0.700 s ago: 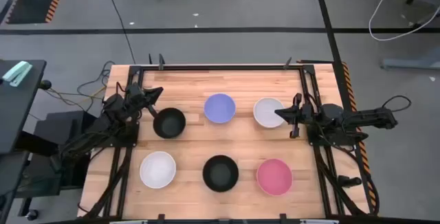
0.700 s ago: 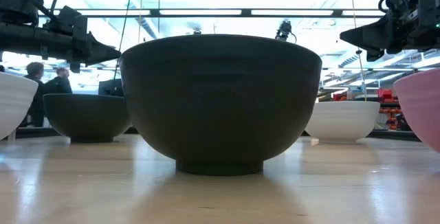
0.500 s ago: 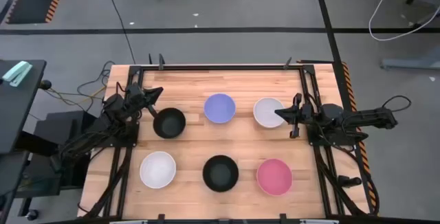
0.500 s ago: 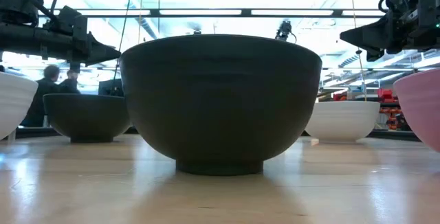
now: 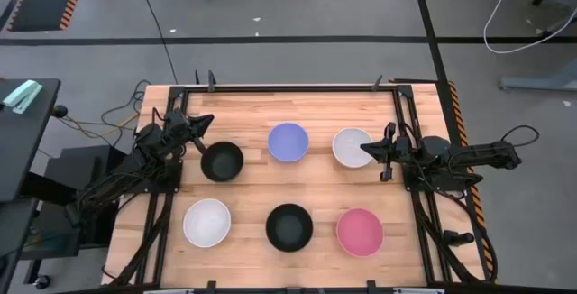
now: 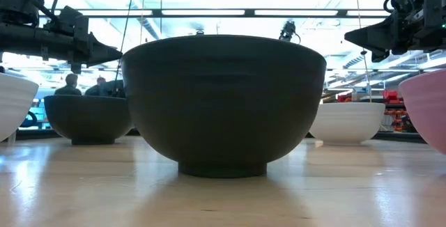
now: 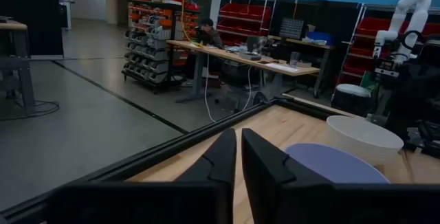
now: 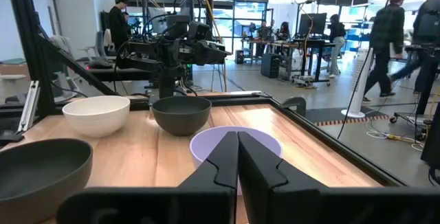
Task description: Nest bowls inside each other
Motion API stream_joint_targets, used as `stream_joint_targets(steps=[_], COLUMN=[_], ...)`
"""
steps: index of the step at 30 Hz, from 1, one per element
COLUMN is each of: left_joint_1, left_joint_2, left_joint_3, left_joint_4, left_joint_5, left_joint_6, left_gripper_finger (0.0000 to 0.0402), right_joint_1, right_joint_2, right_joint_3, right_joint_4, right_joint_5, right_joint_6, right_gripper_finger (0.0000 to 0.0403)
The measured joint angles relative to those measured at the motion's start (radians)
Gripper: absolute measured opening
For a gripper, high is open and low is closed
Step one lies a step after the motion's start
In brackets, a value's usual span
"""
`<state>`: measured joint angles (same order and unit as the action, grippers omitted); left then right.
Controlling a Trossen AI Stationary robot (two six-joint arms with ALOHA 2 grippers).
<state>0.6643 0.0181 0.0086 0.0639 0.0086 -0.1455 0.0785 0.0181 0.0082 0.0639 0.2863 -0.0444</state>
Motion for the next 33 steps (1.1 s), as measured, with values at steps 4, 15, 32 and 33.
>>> stream_joint_targets(steps=[4, 15, 32, 33], left_joint_1=[0.0, 0.0, 0.0, 0.0], left_joint_2=[0.0, 0.0, 0.0, 0.0], left_joint_3=[0.0, 0.0, 0.0, 0.0], left_joint_4=[0.0, 0.0, 0.0, 0.0], left_joint_5=[0.0, 0.0, 0.0, 0.0], left_joint_6=[0.0, 0.0, 0.0, 0.0], left_gripper_finger=[0.0024, 0.0036, 0.0033, 0.0034], right_joint_1=[0.0, 0.0, 0.0, 0.0], right_joint_2=[0.0, 0.0, 0.0, 0.0], right_joint_3=[0.0, 0.0, 0.0, 0.0], right_joint_4=[0.0, 0.0, 0.0, 0.0], right_joint_5=[0.0, 0.0, 0.0, 0.0], right_joint_6=[0.0, 0.0, 0.0, 0.0], right_gripper_finger=[0.0016, 0.0016, 0.0016, 0.0016])
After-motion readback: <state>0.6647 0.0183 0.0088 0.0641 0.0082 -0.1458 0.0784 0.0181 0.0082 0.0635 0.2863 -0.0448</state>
